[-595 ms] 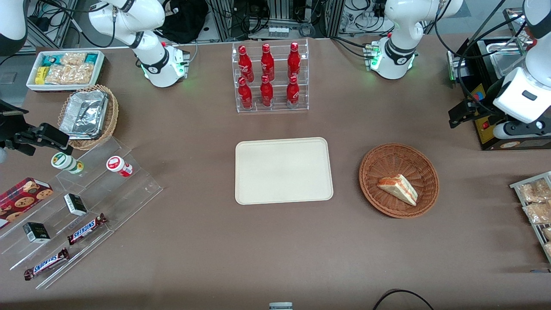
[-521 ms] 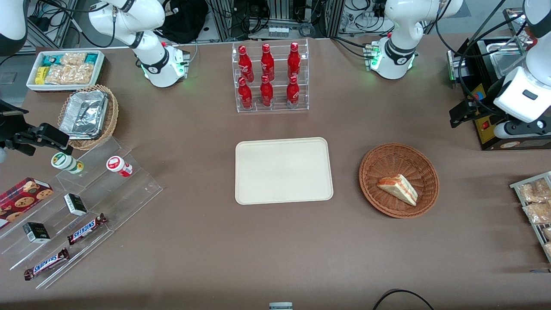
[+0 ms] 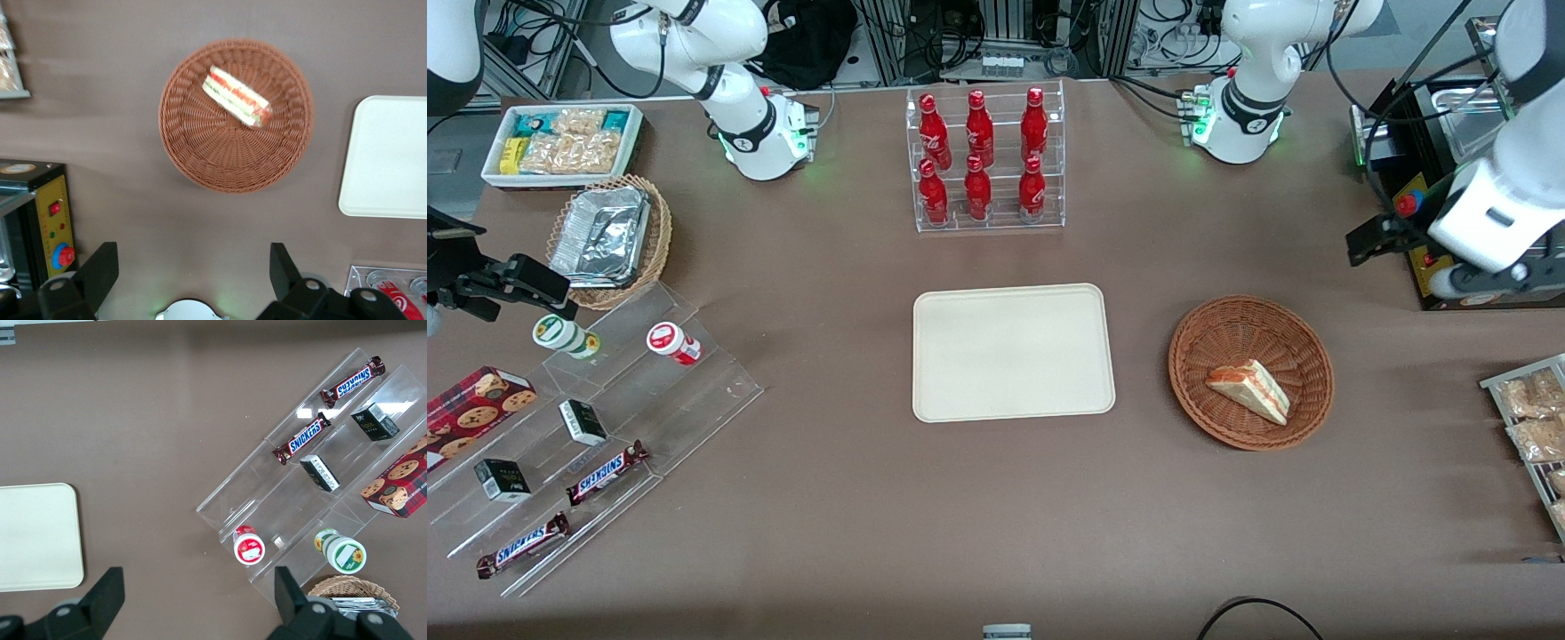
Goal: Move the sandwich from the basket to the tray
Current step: 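Move the left gripper down over the wrapped sandwich in the wicker basket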
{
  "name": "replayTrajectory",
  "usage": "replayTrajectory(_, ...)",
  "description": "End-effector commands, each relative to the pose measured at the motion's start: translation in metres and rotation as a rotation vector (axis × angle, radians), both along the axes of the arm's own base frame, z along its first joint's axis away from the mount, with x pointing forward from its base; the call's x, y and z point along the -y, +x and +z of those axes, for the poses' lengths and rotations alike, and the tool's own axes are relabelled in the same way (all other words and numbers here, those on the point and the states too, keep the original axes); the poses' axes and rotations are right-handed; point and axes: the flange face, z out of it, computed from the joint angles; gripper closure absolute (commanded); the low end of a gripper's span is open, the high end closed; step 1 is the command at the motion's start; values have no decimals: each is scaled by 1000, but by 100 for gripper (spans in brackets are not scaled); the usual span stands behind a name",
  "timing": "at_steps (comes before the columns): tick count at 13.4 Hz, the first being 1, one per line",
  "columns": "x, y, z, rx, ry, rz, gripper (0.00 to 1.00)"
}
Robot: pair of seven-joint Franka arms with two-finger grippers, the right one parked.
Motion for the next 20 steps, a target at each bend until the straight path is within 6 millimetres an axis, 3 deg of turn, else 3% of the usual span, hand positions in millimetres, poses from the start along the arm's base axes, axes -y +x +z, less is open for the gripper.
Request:
replayTrajectory(1, 8, 14, -55, -8, 18, 47, 0)
replayTrajectory(4, 25, 15, -121, 85, 37, 285, 0)
replayTrajectory(9, 32, 13, -190, 142, 45, 741, 0)
replayTrajectory(16, 40, 19, -251, 90, 63, 837, 0)
replayTrajectory(20, 41, 26, -271, 109, 38, 877, 0)
